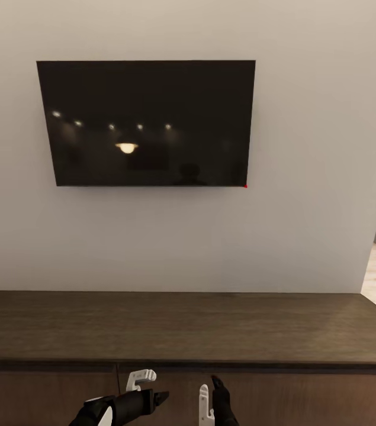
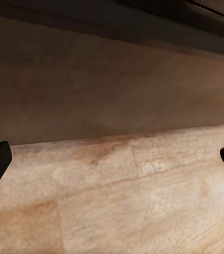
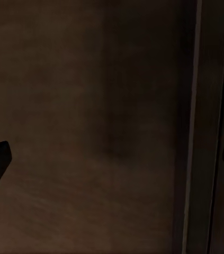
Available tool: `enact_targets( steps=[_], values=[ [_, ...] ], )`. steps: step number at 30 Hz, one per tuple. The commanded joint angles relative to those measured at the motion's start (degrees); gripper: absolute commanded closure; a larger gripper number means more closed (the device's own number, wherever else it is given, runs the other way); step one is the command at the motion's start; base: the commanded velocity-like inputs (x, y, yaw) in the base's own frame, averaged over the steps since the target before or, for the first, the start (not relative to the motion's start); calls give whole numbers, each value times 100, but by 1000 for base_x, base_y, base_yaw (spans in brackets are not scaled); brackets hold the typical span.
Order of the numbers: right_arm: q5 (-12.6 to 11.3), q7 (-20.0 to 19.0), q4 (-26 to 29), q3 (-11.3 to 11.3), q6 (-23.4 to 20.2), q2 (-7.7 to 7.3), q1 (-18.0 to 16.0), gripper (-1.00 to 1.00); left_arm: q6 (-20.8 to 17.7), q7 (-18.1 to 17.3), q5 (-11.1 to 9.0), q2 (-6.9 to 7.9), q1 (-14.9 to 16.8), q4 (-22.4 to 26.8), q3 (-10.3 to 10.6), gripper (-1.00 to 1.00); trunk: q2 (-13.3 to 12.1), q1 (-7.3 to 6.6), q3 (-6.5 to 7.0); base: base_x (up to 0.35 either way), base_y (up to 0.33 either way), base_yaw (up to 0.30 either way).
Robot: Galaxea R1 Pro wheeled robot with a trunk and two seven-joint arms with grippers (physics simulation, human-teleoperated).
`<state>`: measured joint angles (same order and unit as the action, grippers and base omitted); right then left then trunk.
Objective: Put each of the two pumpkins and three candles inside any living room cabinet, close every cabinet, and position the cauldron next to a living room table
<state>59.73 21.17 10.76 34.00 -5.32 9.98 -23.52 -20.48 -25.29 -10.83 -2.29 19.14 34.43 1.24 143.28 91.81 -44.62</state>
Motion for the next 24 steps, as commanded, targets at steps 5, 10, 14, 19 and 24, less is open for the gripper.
enact_targets(
  steps=[5,10,14,19,24],
  values=[
    [57,20,-3,19,-55,1,-3,-100,-54,6,-62,1,2,6,7,-100,3,-1,-7,69,0,0],
    [57,20,-3,19,-57,1,-3,-100,-59,6,-59,1,2,6,10,-100,3,-1,-7,56,0,0],
    [59,21,-3,19,-57,1,-3,-100,-65,2,-54,1,2,5,14,-100,3,-1,-7,18,0,0],
    [58,21,3,19,-57,1,-3,-100,-81,4,-53,1,2,-37,17,-100,3,-1,-7,5,0,0],
    [61,22,9,19,-57,1,-3,-100,-80,-1,-52,-11,2,-176,27,-100,3,-1,-7,1,0,0]
  ],
)
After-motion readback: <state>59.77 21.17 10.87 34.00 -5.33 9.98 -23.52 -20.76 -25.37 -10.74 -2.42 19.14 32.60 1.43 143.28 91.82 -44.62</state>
